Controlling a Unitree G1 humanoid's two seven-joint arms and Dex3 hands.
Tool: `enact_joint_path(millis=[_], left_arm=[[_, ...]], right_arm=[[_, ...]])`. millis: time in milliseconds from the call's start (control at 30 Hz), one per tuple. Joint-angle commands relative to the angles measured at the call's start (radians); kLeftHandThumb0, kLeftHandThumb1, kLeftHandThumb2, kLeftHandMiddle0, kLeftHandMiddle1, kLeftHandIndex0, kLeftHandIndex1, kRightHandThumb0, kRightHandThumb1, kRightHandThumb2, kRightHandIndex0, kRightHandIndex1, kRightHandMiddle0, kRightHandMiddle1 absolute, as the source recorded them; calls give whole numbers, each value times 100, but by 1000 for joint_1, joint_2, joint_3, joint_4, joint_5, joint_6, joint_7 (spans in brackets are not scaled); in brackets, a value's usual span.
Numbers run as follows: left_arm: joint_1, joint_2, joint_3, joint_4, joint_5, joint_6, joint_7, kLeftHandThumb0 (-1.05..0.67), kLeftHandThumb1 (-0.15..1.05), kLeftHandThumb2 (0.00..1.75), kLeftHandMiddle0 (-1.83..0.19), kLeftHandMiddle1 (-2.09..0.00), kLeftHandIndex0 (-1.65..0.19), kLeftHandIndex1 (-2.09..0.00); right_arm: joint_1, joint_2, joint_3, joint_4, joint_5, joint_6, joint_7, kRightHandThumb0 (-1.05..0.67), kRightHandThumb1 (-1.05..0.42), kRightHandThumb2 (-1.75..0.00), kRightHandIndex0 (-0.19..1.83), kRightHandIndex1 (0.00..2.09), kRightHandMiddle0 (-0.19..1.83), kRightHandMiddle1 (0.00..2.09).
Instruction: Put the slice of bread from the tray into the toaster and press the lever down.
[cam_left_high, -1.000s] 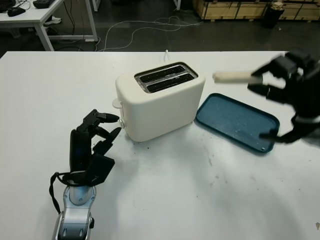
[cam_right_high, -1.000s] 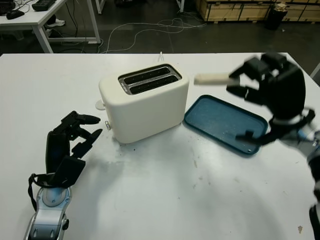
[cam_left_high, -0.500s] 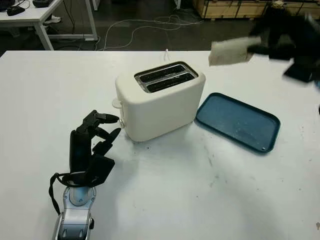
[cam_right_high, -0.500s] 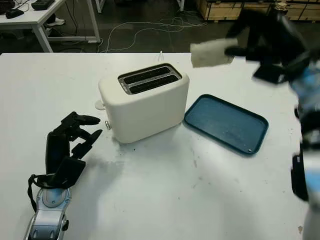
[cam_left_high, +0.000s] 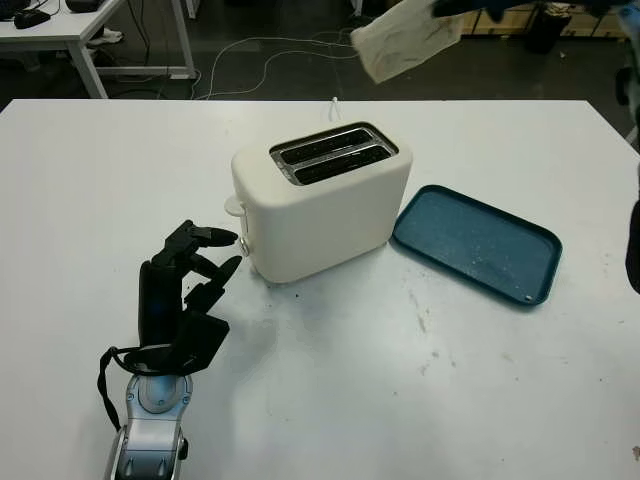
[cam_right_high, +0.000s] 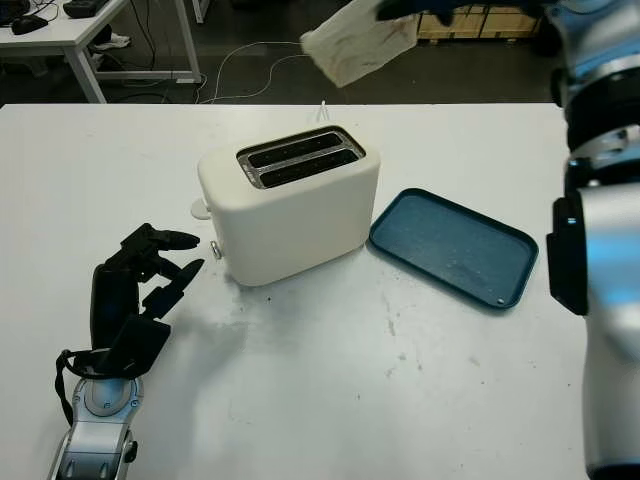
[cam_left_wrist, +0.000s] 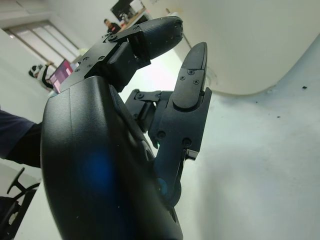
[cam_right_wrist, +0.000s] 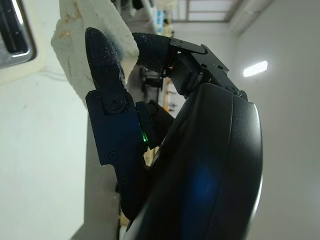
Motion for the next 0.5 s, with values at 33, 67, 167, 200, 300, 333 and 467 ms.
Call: enact_joint_path(millis=[33, 67, 167, 200, 300, 333, 467], left_arm=[[4, 0, -4, 7, -3, -20, 2, -23, 92, 13, -65, -160, -60, -102], [4, 1, -5, 7, 1, -19, 4, -24, 92, 13, -65, -160, -60, -102], [3, 2, -7, 7, 11, -18, 9, -24, 92, 13, -66, -161, -61, -102], [2, 1, -7, 7, 11, -18, 9, -23, 92, 14, -66, -160, -61, -102], [0, -1, -6, 9, 3, -19, 6, -23, 92, 14, -66, -160, -61, -102], [0, -1, -7, 8, 5, -17, 6, -23, 92, 14, -66, -160, -61, -102], [2, -1, -7, 3, 6, -9, 4, -23, 92, 14, -66, -159, -61, -103]], right_arm=[[-42, 18, 26, -2, -33, 21, 1, -47, -92, -2, 112, 172, 95, 168], [-46, 22, 36, -3, -47, 30, 2, -48, -92, -2, 112, 173, 95, 170], [-54, 35, 46, 1, -55, 49, 30, -48, -92, -3, 112, 174, 94, 174], [-57, 40, 47, 2, -53, 52, 43, -47, -92, -3, 112, 174, 93, 174], [-60, 50, 64, -3, -69, 41, 58, -50, -92, -3, 112, 174, 94, 175], [-61, 53, 74, -7, -79, 43, 53, -52, -92, -3, 112, 174, 94, 175], [-62, 69, 84, -22, -88, 75, 74, -49, -91, -2, 114, 175, 96, 175]])
